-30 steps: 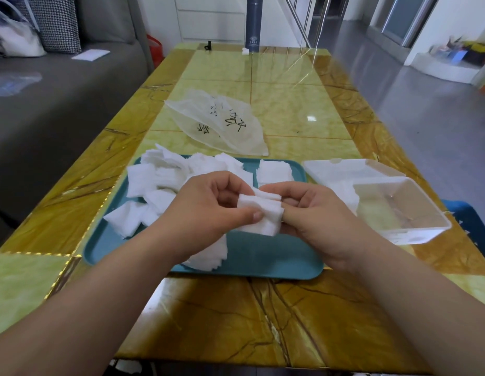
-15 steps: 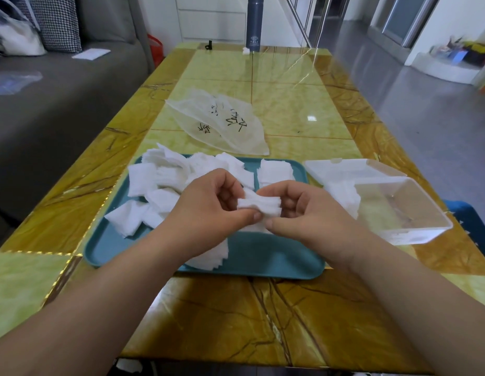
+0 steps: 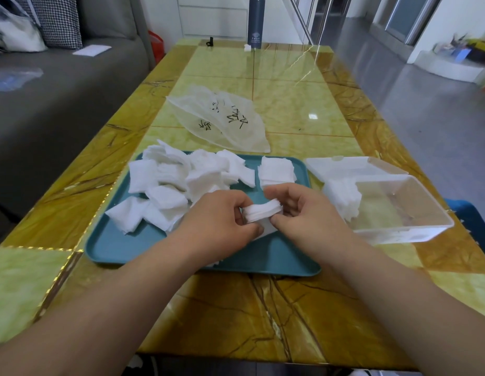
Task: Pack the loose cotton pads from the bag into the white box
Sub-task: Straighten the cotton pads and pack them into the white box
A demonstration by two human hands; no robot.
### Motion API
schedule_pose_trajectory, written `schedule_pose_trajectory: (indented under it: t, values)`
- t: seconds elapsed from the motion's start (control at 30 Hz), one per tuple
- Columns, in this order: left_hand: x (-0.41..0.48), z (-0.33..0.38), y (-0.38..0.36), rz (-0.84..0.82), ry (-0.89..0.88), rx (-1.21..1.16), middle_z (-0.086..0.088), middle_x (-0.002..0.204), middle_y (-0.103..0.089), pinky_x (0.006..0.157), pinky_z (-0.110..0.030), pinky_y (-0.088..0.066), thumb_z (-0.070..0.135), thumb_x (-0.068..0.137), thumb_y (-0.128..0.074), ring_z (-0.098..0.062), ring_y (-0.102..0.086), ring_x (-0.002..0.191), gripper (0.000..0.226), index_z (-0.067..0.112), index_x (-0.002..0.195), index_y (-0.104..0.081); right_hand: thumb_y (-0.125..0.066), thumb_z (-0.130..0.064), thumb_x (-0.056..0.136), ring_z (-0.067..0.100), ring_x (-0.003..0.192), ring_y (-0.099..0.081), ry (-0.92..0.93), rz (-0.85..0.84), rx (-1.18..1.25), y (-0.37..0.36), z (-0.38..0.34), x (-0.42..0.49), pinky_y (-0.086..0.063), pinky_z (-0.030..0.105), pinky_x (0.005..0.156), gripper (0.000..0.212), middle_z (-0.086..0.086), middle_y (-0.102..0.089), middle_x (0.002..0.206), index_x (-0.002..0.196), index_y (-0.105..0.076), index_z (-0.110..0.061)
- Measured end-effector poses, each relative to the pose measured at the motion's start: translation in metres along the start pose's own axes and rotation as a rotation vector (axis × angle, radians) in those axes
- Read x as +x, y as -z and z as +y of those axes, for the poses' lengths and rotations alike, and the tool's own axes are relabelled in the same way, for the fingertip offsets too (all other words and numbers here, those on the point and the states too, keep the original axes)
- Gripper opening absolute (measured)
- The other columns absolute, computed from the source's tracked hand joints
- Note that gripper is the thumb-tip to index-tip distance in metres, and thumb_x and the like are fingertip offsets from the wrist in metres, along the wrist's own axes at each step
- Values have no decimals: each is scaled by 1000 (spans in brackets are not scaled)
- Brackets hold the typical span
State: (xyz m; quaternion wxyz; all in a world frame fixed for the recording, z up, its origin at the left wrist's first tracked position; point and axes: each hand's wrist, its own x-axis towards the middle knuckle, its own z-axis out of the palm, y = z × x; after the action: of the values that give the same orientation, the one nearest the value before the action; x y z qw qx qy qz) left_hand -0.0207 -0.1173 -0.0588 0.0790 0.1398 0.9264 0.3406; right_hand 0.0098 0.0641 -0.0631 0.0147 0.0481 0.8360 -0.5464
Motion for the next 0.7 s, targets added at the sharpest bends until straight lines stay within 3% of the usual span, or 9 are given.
schedule_pose_trajectory:
  t: [0.2, 0.37, 0.47, 0.6, 0.7]
  values:
    - [-1, 1, -2, 24, -8, 14, 12, 65, -63, 59, -28, -47, 42, 80, -77, -4, -60, 64, 15, 35, 91, -69, -59, 8, 88, 8, 130, -58, -51, 36, 9, -17, -1, -9, -45, 28, 113, 65, -8, -62, 140, 143, -58, -25]
    - [-1, 1, 0, 30, -35, 17, 10, 67, -63, 59, -27, -44, 33, 84, -76, -4, -59, 64, 11, 32, 93, -70, -57, 0, 70, 11, 129, -57, -79, -7, 69, -17, -4, -12, -47, 31, 111, 81, -4, -59, 140, 148, -53, -24]
    - [0, 0, 1, 39, -60, 3, 9, 63, -62, 56, -24, -41, 31, 86, -74, -3, -56, 59, 4, 30, 89, -71, -64, -1, 84, 7, 115, -61, -3, -24, -88, -15, -6, -11, -47, 20, 95, 58, -10, -65, 126, 135, -62, -29]
    - [-5, -2, 14, 89, -75, -34, 9, 66, -64, 54, -15, -37, 32, 86, -78, 0, -56, 59, 9, 32, 93, -71, -69, -7, 87, 1, 84, -64, 96, 28, -225, -14, -9, -5, -47, 11, 69, 29, -14, -71, 92, 99, -73, -32]
    - [-16, -10, 39, 204, 7, 56, 10, 69, -65, 61, -22, -44, 39, 85, -78, 0, -59, 65, 13, 32, 90, -68, -69, -9, 85, 4, 81, -63, 76, 62, -242, -17, -13, -2, -46, 8, 63, 21, -9, -70, 93, 90, -67, -29]
